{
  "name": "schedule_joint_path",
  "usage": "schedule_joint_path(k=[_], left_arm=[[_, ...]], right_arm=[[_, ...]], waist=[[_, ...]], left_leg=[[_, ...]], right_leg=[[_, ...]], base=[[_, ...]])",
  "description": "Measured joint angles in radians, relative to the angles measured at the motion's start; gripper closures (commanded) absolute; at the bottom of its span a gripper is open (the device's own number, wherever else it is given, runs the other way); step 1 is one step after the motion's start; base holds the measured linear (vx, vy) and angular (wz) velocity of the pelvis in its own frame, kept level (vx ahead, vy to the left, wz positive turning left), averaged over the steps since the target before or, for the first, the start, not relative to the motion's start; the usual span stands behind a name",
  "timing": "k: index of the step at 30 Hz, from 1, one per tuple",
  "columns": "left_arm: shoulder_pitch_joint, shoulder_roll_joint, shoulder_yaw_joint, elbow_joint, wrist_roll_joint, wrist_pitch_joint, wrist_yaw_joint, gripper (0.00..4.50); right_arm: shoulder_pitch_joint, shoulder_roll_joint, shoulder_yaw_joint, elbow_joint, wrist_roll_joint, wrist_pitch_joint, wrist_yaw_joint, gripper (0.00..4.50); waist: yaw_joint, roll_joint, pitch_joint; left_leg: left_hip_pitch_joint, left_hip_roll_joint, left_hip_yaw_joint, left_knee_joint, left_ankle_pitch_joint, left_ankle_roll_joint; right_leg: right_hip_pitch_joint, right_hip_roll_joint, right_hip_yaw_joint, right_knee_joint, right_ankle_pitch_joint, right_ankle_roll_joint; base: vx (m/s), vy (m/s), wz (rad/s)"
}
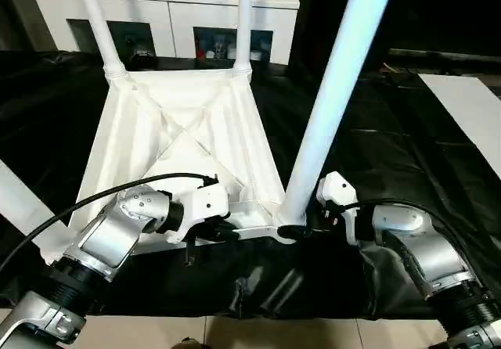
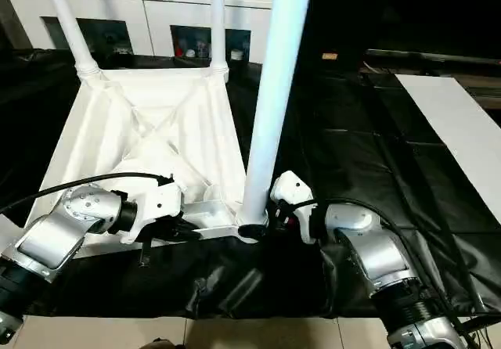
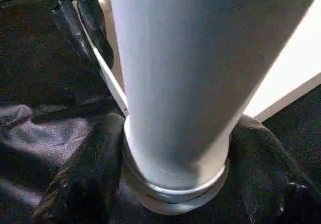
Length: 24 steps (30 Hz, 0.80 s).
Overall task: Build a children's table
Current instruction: Rotate leg to tighten
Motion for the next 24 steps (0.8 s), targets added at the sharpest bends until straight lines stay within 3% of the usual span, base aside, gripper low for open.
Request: schedule_joint_path(k=[2, 7, 13, 18, 22, 23, 24], left_arm=[[0.0, -0.002, 0.003, 0.002, 0.002, 0.003, 0.005, 4.5], [-0.027, -0.072, 0.021, 0.051, 0.041, 0.032, 0.103, 4.5], [-0.113, -0.243, 0.022, 0.195, 0.098, 0.079, 0.306, 4.5], [-0.157, -0.361, 0.056, 0.295, 0.106, 0.113, 0.437, 4.5], [-0.159, -0.371, 0.059, 0.306, 0.11, 0.108, 0.451, 4.5], [-0.159, -0.369, 0.057, 0.305, 0.11, 0.105, 0.449, 4.5], [-0.157, -0.364, 0.051, 0.298, 0.107, 0.1, 0.441, 4.5]], right_arm=[[0.005, 0.024, -0.008, 0.003, -0.001, -0.001, -0.021, 1.77], [0.046, 0.173, -0.104, 0.033, 0.006, 0.025, -0.254, 1.78], [0.0, 0.365, -0.195, 0.079, -0.056, 0.098, -0.69, 1.78], [-0.064, 0.424, -0.221, 0.138, -0.137, 0.127, -0.882, 1.8], [-0.071, 0.428, -0.222, 0.147, -0.139, 0.127, -0.903, 1.8], [-0.067, 0.426, -0.223, 0.141, -0.136, 0.125, -0.898, 1.24], [-0.049, 0.42, -0.223, 0.119, -0.134, 0.121, -0.887, 1.1]], waist=[[-0.002, -0.001, -0.001], [-0.02, -0.003, -0.001], [-0.028, -0.002, 0.0], [-0.025, 0.003, 0.001], [-0.026, 0.012, 0.001], [-0.025, 0.011, 0.001], [-0.024, 0.011, 0.001]], left_leg=[[0.0, 0.0, 0.0, 0.0, 0.0, 0.0], [0.001, 0.0, 0.0, 0.0, 0.001, -0.001], [0.0, 0.0, 0.0, 0.0, 0.002, -0.004], [0.0, -0.001, -0.001, -0.001, 0.002, -0.004], [0.0, -0.001, -0.001, -0.005, 0.002, -0.004], [-0.001, -0.001, -0.001, -0.004, 0.002, -0.004], [-0.003, -0.001, -0.001, -0.004, 0.002, -0.004]], right_leg=[[0.0, 0.0, 0.0, 0.0, 0.0, 0.0], [-0.001, 0.0, 0.0, 0.001, -0.001, 0.001], [-0.005, 0.0, 0.0, -0.001, -0.001, 0.003], [-0.006, 0.0, 0.001, -0.007, -0.002, 0.003], [-0.003, 0.0, -0.001, -0.018, -0.002, 0.003], [-0.003, 0.0, 0.0, -0.018, -0.002, 0.003], [-0.003, 0.0, 0.0, -0.019, -0.002, 0.003]], base=[[0.0, 0.0, 0.0], [0.0, 0.0, 0.0], [0.0, 0.0, 0.0], [0.0, 0.0, 0.0], [0.0, 0.0, 0.0], [0.0, 0.0, 0.0], [0.0, 0.0, 0.0]])
